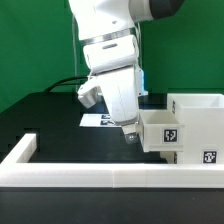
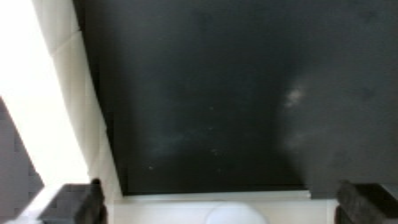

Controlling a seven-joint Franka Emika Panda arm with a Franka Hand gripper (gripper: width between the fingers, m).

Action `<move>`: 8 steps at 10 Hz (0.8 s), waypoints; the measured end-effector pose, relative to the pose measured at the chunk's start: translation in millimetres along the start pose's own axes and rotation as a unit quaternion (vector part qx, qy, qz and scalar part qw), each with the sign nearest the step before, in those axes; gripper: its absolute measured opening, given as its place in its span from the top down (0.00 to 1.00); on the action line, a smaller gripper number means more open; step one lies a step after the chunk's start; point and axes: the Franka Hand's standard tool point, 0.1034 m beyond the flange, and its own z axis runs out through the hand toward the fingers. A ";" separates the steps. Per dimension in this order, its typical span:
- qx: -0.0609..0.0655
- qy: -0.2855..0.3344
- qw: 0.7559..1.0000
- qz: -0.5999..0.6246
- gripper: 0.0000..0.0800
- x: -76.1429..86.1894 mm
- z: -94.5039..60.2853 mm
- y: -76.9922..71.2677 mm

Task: Assemble drawer

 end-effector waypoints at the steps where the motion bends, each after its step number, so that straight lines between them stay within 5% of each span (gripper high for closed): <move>1: -0.002 0.003 1.000 -0.002 0.19 11.8 1.8 0.4; 4: 0.002 0.008 1.000 0.009 0.19 38.6 8.6 -1.3; 8: 0.009 -0.005 1.000 0.010 0.19 35.4 9.2 -3.8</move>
Offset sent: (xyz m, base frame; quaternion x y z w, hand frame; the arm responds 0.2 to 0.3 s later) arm -0.0010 0.0359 -0.0008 0.0015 0.0002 0.0161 0.9999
